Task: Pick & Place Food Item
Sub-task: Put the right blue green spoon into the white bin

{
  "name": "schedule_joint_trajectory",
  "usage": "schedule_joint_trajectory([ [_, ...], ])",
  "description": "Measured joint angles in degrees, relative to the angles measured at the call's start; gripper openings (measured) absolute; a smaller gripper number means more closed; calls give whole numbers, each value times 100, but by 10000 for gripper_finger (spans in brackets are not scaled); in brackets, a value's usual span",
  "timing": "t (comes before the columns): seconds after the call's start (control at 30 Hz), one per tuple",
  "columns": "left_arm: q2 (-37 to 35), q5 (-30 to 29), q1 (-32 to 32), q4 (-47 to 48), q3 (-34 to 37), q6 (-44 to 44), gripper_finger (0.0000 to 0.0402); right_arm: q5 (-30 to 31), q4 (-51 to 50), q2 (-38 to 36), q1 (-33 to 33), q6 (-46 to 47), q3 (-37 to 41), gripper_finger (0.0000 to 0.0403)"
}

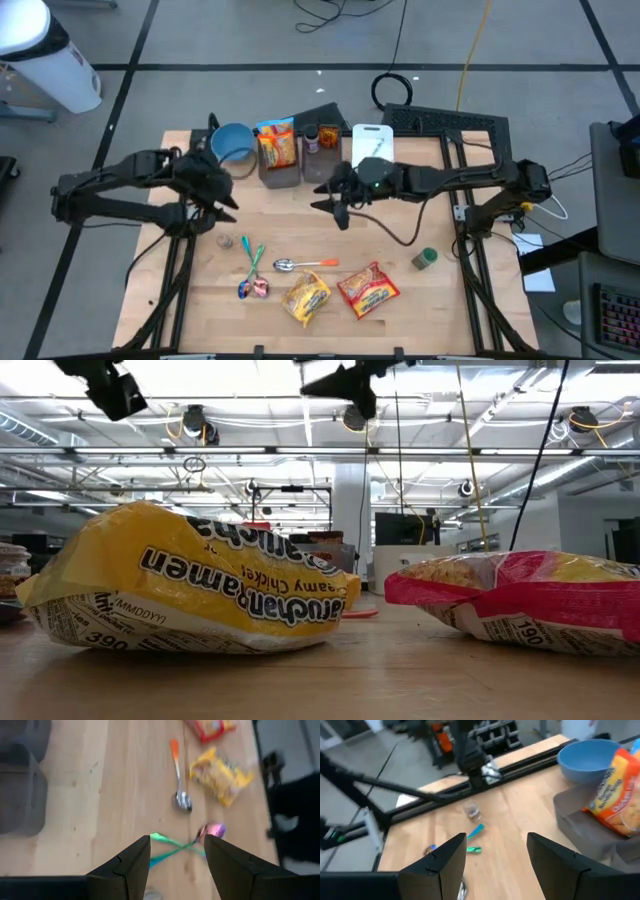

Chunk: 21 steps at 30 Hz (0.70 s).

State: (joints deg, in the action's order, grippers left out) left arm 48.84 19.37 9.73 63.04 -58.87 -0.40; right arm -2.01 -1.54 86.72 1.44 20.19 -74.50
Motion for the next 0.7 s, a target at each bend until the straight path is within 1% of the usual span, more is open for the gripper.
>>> schedule_joint_trajectory([
  [0.1,0,-419,-449,125,32,96,198,335,-30,125,-110,73,13,203],
  [0.2,21,-671,-877,128,32,199,198,642,9,236,-163,283,4,203],
  [0.3,148,-1092,-1324,137,35,225,198,656,-1,335,-162,467,9,203],
  [0.43,445,-1767,-1965,115,37,318,198,709,17,321,-153,451,11,203],
  [0.5,662,-2150,-2269,99,37,435,198,918,-7,325,-153,482,11,203],
  [0.57,913,-2471,-2528,44,37,521,198,1200,-58,305,-158,739,11,203],
  [0.63,1159,-2587,-2725,16,37,533,198,1292,-22,279,-155,971,11,203],
  [0.7,1396,-2576,-2872,12,37,535,198,1282,9,250,-152,964,11,203],
])
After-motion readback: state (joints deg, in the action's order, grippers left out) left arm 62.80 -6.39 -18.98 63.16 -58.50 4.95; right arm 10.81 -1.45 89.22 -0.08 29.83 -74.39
